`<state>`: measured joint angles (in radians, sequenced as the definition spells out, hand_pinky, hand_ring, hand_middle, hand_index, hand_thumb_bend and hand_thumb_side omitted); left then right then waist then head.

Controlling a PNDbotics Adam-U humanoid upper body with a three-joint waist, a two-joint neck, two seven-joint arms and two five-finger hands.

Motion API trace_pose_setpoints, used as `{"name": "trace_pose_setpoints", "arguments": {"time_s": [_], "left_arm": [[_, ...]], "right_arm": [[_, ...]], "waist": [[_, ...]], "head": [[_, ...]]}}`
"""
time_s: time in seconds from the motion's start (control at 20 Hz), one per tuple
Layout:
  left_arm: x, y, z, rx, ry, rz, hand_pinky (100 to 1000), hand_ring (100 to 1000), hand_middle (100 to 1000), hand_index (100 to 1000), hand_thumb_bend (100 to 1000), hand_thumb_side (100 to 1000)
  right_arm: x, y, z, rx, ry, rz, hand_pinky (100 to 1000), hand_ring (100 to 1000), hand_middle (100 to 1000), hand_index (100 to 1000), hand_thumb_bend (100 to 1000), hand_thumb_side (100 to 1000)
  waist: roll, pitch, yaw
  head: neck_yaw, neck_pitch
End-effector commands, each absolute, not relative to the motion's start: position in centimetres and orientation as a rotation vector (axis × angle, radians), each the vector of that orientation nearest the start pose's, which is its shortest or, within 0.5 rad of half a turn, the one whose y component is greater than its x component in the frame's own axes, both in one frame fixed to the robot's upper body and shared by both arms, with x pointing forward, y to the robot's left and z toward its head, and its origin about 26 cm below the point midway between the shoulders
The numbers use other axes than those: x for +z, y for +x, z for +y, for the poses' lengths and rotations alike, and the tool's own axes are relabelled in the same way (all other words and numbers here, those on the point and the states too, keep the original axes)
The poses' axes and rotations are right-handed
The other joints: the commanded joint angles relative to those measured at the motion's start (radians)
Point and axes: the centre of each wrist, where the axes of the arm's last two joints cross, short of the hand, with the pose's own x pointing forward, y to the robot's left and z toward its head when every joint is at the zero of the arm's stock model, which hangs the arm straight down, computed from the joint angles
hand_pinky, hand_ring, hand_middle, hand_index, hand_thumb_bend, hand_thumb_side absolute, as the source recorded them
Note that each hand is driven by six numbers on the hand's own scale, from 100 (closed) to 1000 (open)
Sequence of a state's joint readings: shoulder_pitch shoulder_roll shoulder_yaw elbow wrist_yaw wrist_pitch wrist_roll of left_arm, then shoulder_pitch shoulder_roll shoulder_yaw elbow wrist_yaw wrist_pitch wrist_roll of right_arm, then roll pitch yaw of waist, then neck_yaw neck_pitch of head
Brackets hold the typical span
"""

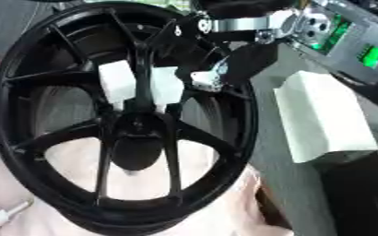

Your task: Pull the pin out of the wheel hub.

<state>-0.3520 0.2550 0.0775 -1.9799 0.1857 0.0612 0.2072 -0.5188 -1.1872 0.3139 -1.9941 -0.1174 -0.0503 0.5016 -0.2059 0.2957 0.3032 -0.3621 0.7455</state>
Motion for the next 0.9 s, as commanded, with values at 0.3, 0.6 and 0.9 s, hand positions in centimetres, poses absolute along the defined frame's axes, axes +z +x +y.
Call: {"name": "trace_pose_setpoints", "arguments": {"time_s": [0.3, 0.6, 0.9], "left_arm": [[21.87, 30.50, 26.02, 0.061, 0.043, -2.297, 749, 697, 638, 847, 181, 845], [21.86, 30.50, 26.04, 0.064, 0.042, -2.296, 749, 696, 637, 847, 182, 848], [21.84, 30.49, 26.05, 0.063, 0.042, -2.295, 749, 696, 638, 847, 182, 850]], "right_arm": [[30.24, 28.86, -29.29, 1.796, -0.335, -1.625, 829, 938, 834, 957, 113, 620], [29.84, 28.92, -29.15, 1.796, -0.321, -1.618, 828, 937, 833, 957, 100, 635], [29.75, 28.95, -29.09, 1.785, -0.324, -1.617, 827, 936, 831, 954, 106, 621]], "waist": [[0.004, -0.008, 0.002], [0.001, -0.004, 0.005], [0.000, 0.001, 0.006]], "head": [[-0.004, 0.007], [-0.003, 0.011], [-0.001, 0.009]]}}
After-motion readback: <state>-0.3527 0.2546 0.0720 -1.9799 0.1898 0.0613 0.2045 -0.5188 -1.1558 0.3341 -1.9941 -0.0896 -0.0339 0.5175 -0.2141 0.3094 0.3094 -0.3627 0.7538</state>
